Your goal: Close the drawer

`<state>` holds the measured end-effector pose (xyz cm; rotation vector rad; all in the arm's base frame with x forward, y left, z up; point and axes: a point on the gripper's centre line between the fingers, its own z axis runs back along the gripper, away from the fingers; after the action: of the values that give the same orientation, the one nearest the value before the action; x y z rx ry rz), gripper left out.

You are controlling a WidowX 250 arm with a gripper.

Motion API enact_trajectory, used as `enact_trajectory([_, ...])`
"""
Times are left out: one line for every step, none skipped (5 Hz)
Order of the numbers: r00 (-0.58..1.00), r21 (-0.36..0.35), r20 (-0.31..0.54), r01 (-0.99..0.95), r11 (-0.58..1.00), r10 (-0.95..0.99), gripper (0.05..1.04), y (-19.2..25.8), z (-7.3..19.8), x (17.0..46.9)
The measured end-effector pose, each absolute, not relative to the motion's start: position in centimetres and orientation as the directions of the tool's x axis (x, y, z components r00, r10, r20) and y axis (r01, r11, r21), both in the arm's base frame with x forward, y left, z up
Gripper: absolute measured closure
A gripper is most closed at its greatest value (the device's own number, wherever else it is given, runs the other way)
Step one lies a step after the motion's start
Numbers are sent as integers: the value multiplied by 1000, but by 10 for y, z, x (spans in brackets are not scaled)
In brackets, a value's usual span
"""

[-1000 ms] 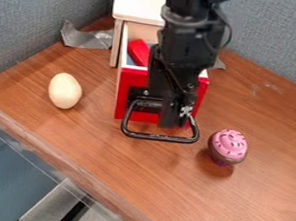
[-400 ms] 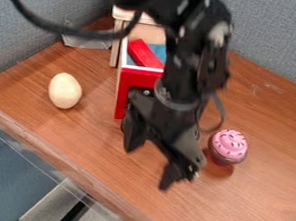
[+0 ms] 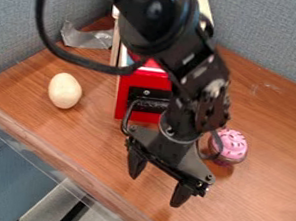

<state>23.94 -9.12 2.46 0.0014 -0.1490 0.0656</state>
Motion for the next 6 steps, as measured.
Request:
enact_trajectory([976,5,183,-123,992,120,310,-90,15,249])
enact_trajectory([972,43,181,-159,986,149,82,-88,14,262])
enact_trajectory([965,43,197,-183,982,171,77,-81,15,274])
enact_trajectory([956,39,215,-212,977,199,82,-71,18,288])
enact_trajectory([948,38,224,-239,970,225,83,-62,18,297])
enact_trajectory([948,54,226,-244,968,226,83,-55,16,301])
